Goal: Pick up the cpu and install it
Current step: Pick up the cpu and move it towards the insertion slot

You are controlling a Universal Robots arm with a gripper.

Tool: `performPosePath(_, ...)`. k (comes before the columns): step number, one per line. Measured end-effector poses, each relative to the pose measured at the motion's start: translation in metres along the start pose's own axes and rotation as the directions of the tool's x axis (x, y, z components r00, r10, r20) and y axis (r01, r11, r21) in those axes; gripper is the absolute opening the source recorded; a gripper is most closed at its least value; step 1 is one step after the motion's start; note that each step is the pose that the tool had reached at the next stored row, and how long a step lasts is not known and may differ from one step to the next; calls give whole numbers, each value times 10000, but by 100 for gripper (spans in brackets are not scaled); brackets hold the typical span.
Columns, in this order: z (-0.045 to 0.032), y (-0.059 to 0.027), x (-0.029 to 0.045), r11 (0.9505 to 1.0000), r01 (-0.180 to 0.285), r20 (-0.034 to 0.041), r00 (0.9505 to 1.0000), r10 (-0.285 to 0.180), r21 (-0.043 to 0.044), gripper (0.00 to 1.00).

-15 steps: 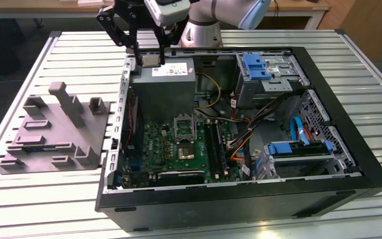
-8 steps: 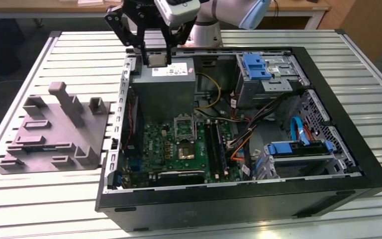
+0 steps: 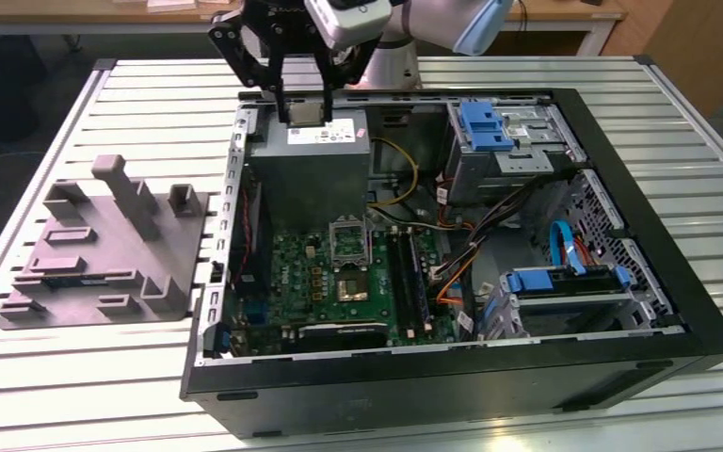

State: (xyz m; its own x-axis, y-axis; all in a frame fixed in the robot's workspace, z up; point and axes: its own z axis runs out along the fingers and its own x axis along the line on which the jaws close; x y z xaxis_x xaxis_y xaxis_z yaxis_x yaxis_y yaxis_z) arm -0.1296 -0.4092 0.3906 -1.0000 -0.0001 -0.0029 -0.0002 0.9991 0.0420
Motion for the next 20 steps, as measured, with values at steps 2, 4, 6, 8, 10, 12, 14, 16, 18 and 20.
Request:
performPosePath(2, 0, 0, -45, 10000, 1, 0, 10000, -1, 0, 47)
performPosePath(4, 0, 0, -96, 10000, 0, 0, 10000, 0, 0, 47)
performPosePath(6, 1, 0, -163, 10000, 0, 1, 10000, 0, 0, 47)
performPosePath(8, 1, 0, -227, 10000, 1, 0, 10000, -1, 0, 47)
performPosePath(10, 1, 0, -282, 10000, 0, 0, 10000, 0, -1, 47)
performPosePath(12, 1, 0, -359, 10000, 1, 0, 10000, -1, 0, 47)
performPosePath(14, 2, 0, -445, 10000, -1, 0, 10000, 1, 1, 47)
performPosePath(16, 5, 0, -535, 10000, 0, 0, 10000, 0, 1, 47)
performPosePath(18, 8, 0, -614, 10000, 0, 0, 10000, 0, 0, 47)
performPosePath(20, 8, -1, -618, 10000, 0, 0, 10000, 0, 0, 47)
